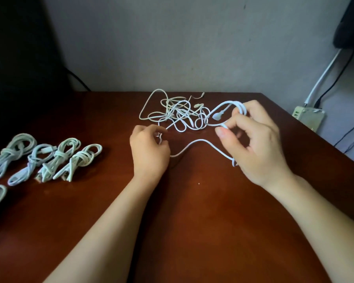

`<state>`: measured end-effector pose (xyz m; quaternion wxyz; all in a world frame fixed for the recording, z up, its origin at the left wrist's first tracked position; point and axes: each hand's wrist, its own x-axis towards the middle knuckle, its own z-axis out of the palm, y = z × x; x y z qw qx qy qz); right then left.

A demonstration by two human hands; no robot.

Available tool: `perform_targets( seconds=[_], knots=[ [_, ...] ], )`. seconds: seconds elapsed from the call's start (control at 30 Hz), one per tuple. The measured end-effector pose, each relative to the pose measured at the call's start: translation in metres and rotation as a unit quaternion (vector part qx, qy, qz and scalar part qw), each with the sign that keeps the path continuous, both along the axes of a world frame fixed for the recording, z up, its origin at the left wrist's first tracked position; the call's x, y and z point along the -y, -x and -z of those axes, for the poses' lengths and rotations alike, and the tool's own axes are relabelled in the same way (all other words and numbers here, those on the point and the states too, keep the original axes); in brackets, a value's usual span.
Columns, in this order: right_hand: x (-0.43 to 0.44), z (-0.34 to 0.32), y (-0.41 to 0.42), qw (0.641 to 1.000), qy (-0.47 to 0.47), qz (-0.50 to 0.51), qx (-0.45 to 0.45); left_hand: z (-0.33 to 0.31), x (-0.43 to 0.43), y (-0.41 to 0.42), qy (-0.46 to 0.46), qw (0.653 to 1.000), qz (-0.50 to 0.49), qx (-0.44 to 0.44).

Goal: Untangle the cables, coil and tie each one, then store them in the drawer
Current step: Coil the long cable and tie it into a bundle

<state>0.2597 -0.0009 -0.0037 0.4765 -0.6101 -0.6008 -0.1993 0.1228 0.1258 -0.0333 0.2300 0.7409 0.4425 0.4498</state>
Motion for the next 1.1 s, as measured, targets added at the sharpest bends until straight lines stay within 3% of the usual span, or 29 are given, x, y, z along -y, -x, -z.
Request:
perform_targets(
  seconds=[0.1, 0.17, 0.27, 0.33, 0.47, 0.63, 0.83, 1.0, 1.1],
  knots=[
    [0.0, 0.001, 0.001, 1.0, 0.005, 0.011, 0.006, -0.003, -0.001, -0.001, 0.115, 0.991, -0.017, 0.059],
    [0.001, -0.001, 0.001, 1.0, 0.0, 0.019, 0.011, -0.004, -0.001, -0.002, 0.223, 0.967, -0.01, 0.122],
    [0.002, -0.003, 0.0, 0.999, -0.003, 0.047, 0.01, -0.01, 0.001, -0.003, 0.382, 0.876, 0.042, 0.291],
    [0.001, -0.003, -0.001, 0.998, -0.002, 0.07, 0.001, -0.016, 0.007, -0.004, 0.44, 0.81, 0.095, 0.376],
    [-0.002, 0.001, -0.004, 0.994, 0.02, 0.102, -0.024, -0.021, 0.015, -0.009, 0.455, 0.753, 0.211, 0.426],
    [-0.003, 0.002, -0.006, 0.988, 0.056, 0.133, -0.053, -0.027, 0.023, -0.007, 0.41, 0.756, 0.31, 0.406],
    [-0.006, 0.004, -0.011, 0.978, 0.126, 0.114, -0.122, -0.024, 0.035, -0.007, 0.346, 0.79, 0.422, 0.279],
    [-0.008, 0.002, -0.011, 0.969, 0.154, 0.039, -0.19, -0.021, 0.037, -0.006, 0.303, 0.803, 0.462, 0.222],
    [-0.008, 0.003, -0.01, 0.978, 0.129, 0.032, -0.163, -0.024, 0.036, -0.004, 0.291, 0.813, 0.46, 0.205]
  ],
)
